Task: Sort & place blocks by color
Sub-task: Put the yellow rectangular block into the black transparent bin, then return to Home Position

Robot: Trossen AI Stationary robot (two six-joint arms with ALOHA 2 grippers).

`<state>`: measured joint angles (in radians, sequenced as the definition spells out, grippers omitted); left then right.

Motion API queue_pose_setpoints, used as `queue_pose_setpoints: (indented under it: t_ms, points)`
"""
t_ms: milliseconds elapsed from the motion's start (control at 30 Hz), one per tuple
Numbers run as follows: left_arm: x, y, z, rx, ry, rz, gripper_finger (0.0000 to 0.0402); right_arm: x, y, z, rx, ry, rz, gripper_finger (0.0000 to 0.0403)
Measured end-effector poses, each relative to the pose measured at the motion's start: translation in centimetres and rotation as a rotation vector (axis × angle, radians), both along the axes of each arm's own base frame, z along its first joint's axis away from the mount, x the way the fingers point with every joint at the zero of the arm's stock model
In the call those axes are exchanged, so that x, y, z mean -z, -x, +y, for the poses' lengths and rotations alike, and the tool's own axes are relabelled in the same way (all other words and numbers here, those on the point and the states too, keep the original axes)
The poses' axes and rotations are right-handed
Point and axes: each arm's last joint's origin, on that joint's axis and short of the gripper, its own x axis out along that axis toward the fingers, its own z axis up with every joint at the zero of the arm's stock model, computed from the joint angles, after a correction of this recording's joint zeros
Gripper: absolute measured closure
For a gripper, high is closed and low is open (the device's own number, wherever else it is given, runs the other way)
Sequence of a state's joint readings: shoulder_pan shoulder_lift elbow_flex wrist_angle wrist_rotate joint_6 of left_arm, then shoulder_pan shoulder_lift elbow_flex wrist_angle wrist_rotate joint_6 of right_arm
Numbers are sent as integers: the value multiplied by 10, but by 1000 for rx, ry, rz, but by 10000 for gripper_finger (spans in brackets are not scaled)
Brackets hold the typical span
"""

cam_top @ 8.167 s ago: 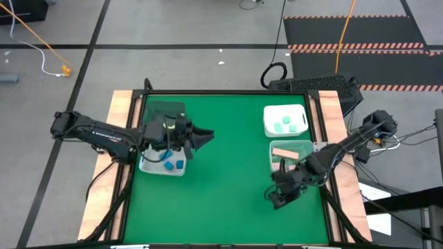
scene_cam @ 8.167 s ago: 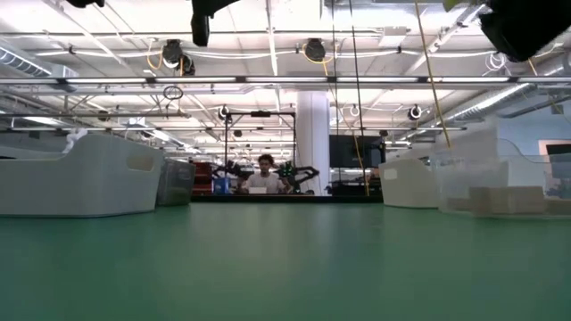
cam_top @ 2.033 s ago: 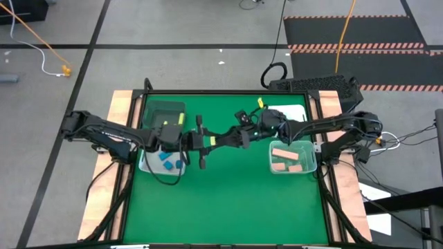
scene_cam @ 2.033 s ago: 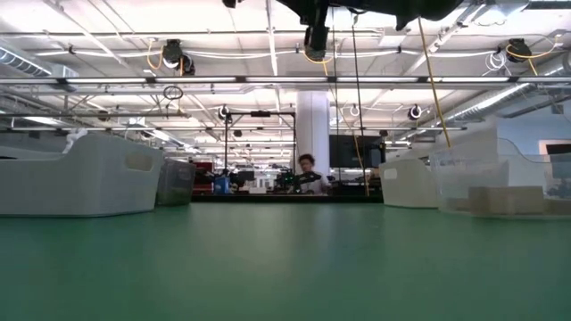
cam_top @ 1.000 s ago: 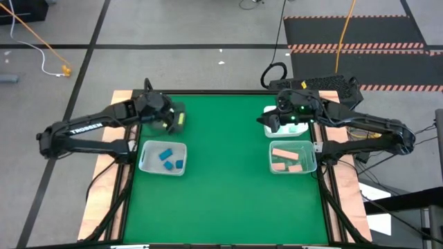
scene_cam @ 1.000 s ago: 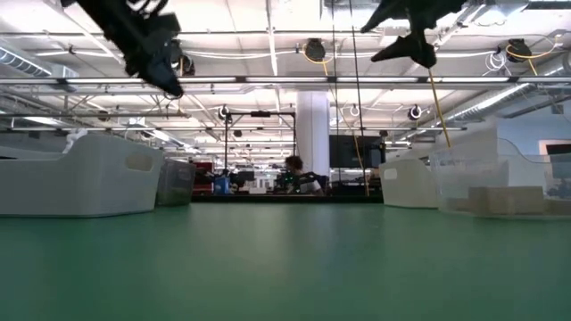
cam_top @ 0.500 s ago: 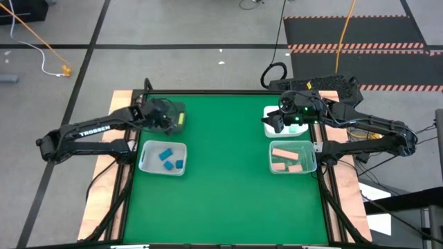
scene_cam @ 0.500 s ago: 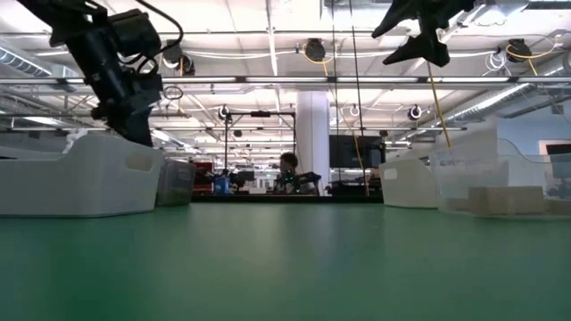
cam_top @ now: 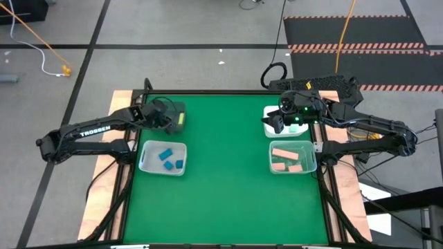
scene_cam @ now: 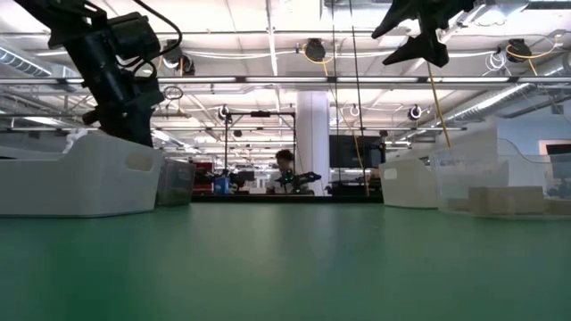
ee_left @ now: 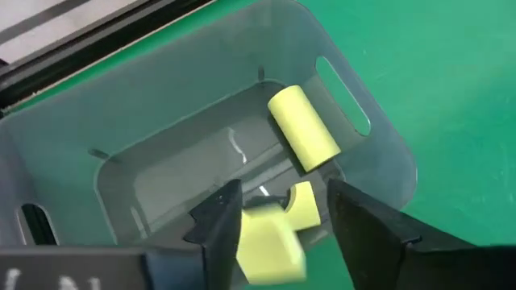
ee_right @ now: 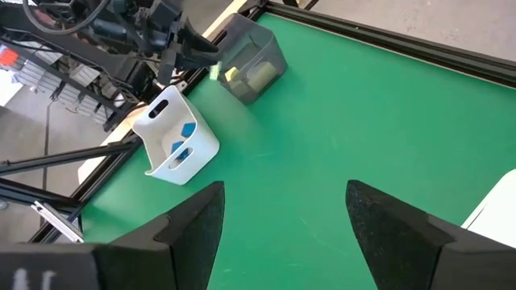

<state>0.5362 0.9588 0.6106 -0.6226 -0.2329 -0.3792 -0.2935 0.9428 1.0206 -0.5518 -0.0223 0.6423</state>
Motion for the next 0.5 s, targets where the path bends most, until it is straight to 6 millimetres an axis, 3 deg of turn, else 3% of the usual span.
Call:
queue_pose_setpoints:
  t_ms: [267, 500]
  points:
    - [-9, -3, 1, -54, 28, -65, 168, 1, 0, 0, -15, 21, 15, 154]
    - [-54, -4, -8, 82, 14, -255, 175, 0, 10, 3, -47, 62, 48, 154]
